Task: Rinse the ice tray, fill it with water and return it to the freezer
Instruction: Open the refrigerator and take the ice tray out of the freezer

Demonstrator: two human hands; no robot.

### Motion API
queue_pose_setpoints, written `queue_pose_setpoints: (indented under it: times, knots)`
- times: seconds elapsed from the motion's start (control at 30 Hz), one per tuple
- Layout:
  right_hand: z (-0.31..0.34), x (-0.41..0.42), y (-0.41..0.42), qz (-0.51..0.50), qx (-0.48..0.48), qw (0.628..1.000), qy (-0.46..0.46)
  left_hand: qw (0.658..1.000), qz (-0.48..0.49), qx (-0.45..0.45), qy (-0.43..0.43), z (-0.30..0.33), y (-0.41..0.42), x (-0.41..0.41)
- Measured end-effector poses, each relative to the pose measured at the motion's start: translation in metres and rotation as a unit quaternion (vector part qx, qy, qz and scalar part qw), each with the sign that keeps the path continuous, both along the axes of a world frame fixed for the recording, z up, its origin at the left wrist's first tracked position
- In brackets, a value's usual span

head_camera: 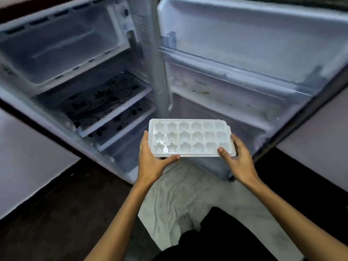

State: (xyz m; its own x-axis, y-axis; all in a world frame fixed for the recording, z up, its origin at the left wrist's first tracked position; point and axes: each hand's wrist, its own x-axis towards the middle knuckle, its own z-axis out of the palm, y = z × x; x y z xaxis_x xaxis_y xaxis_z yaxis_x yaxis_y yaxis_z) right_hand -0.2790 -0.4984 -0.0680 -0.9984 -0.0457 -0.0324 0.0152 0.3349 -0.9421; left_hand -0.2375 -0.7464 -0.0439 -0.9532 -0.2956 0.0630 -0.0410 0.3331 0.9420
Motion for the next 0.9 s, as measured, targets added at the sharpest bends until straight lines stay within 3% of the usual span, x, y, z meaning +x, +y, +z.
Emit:
queue_pose_setpoints:
  times: [0.23, 0.5, 0.7, 0.9]
  knots:
    - [-0.014, 0.079, 0.093, -0.159, -0.034, 0.985, -0.052, 0.986, -0.149, 0.030, -0.071, -0.024, 0.088, -0.005]
    - [-0.013, 0.169, 0.188, -0.309, -0.103, 0.942, -0.081, 0.952, -0.283, 0.031, -0.111, -0.028, 0.218, 0.006]
    - [0.008, 0.238, 0.268, -0.441, -0.109, 0.888, -0.070, 0.906, -0.398, 0.037, -0.139, -0.018, 0.332, 0.030]
    - [0.038, 0.312, 0.327, -0.573, -0.111, 0.811, -0.035, 0.854, -0.503, 0.040, -0.130, 0.008, 0.446, 0.065]
